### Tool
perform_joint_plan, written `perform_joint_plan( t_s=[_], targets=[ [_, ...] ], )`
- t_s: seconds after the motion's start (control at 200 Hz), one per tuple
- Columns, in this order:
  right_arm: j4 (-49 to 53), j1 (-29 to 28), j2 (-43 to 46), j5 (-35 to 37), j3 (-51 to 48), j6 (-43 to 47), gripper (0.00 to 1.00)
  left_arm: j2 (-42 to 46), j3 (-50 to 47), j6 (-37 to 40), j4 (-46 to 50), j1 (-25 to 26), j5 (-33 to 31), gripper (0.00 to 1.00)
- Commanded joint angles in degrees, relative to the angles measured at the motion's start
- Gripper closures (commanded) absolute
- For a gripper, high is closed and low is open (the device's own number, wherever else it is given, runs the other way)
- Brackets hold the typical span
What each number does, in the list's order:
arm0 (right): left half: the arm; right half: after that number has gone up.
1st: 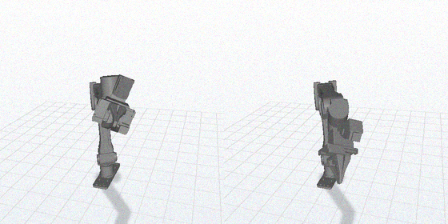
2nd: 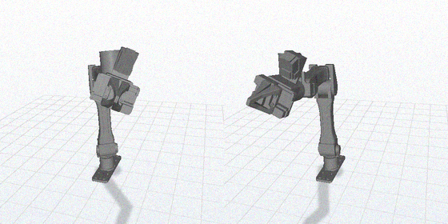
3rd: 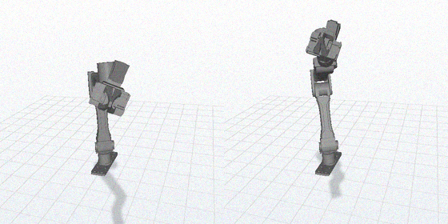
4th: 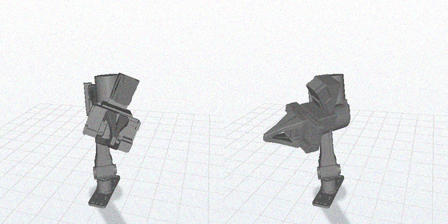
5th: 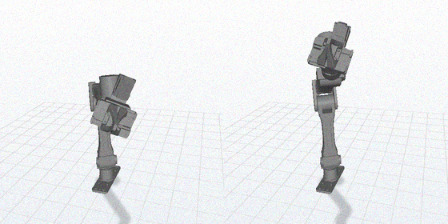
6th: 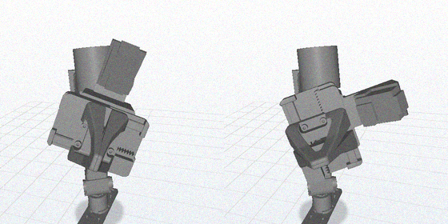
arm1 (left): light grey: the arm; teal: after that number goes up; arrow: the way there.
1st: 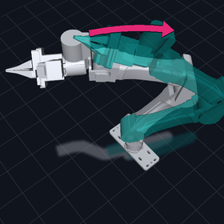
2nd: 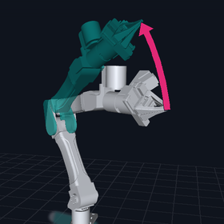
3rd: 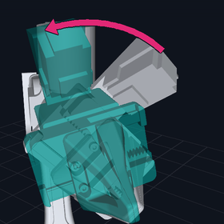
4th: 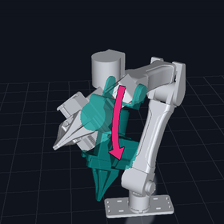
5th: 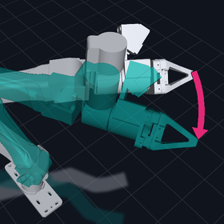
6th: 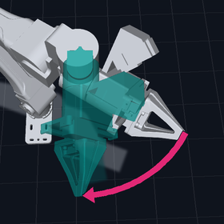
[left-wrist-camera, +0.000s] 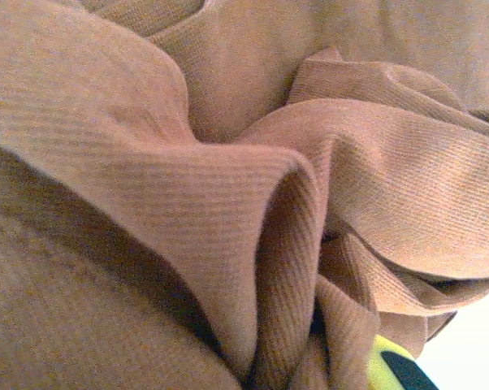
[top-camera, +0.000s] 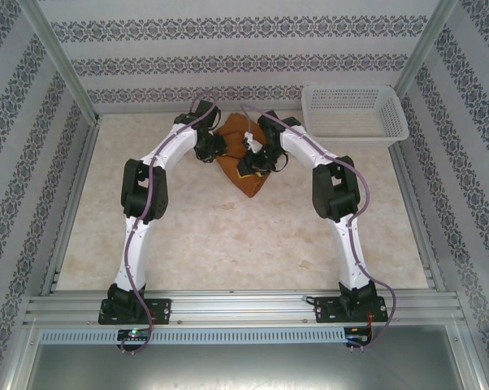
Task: Roll up the long pants
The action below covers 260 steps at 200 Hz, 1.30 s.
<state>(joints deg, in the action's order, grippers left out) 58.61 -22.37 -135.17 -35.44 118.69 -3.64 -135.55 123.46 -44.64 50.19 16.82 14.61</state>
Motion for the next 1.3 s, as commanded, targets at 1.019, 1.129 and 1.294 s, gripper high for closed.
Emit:
perform_joint_plan(
  t_s=[1.019,1.129,1.294],
  targets=[
    [-34.19,-25.80,2.89,78.88,-16.05,33.72,0.15,1.50,3.55,6.56,20.64,-2.80,10.86,1.00],
    [-21.21,-20.79,0.35,65.91,-8.74,25.43,0.66,4.35,-0.89,6.72,17.24,-2.78,13.60,1.00],
    [-18.03,-17.58,1.51,57.92,-9.58,21.36,1.00,12.35,-11.96,3.61,2.31,-3.12,15.71,0.00]
  ],
)
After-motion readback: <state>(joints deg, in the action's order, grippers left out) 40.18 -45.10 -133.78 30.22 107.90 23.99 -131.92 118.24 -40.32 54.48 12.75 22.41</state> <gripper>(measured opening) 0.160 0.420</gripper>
